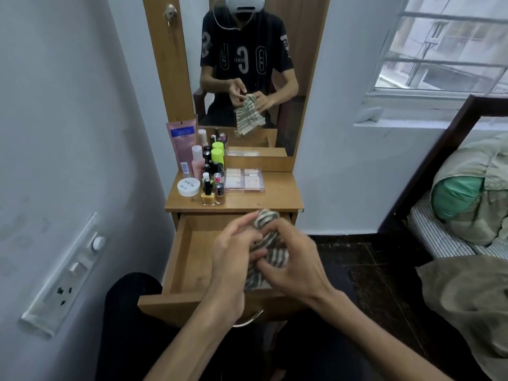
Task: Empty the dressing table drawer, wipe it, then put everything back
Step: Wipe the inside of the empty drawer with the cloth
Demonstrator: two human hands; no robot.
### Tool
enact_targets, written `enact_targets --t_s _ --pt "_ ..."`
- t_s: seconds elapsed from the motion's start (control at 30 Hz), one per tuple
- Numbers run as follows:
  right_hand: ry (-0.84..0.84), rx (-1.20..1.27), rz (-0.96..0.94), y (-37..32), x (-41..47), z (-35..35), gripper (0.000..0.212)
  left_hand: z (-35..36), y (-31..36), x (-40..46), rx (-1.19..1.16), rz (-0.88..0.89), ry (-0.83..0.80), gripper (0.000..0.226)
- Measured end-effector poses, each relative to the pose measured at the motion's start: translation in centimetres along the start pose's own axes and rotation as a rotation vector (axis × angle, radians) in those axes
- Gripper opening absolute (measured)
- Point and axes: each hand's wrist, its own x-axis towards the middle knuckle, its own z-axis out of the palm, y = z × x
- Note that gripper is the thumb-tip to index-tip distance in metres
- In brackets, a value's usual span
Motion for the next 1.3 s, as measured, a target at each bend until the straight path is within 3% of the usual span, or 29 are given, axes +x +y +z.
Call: enact_targets --t_s 0.2,0.33,0.43,0.53,0.63,0.67,0.83,0.93,1.07,1.17,1.3 --pt "0.270 0.163 0.096 2.7 7.3 -4.2 0.031 4.9 4.8 6.6 -0.062 0.103 -0.213 0.029" --pt "0.364 0.107 0.148 5.4 13.3 -6.4 0.026 6.8 6.6 11.4 -0.162 0.124 -0.153 0.027" --pt "0.333 0.205 0.305 8.5 17.5 -6.9 0.022 6.7 5.5 13.5 -0.163 0.082 -0.034 0.025" --pt "0.171 0.239 0.514 12.5 20.4 -6.4 0.022 5.7 2.6 14.6 -0.055 0.008 0.060 0.019" --pt "-0.158 -0.078 0.553 14.7 20.8 -4.6 0.049 4.7 -0.3 15.3 0.017 -0.071 0.119 0.018" --pt "-0.173 -0.191 0.523 15.1 20.6 -3.7 0.057 4.4 -1.0 15.5 0.037 -0.085 0.126 0.019" --pt "0.159 -0.398 0.374 15.6 18.7 0.9 0.058 3.2 -2.8 16.1 0.138 -0.020 0.170 0.022" --pt "0.258 -0.483 0.334 15.2 19.6 2.7 0.056 2.6 -2.8 16.8 0.176 0.042 0.198 0.024" --pt "0.087 -0.551 0.332 15.7 20.0 4.6 0.037 2.1 -3.0 17.1 0.238 0.108 0.188 0.024" --pt "0.016 -0.525 0.448 16.9 18.4 5.4 0.037 1.1 -3.3 16.8 0.297 0.158 0.208 0.024" --pt "-0.037 -0.547 0.453 16.7 18.9 4.3 0.037 -1.1 -3.1 16.7 0.343 0.229 0.310 0.027"
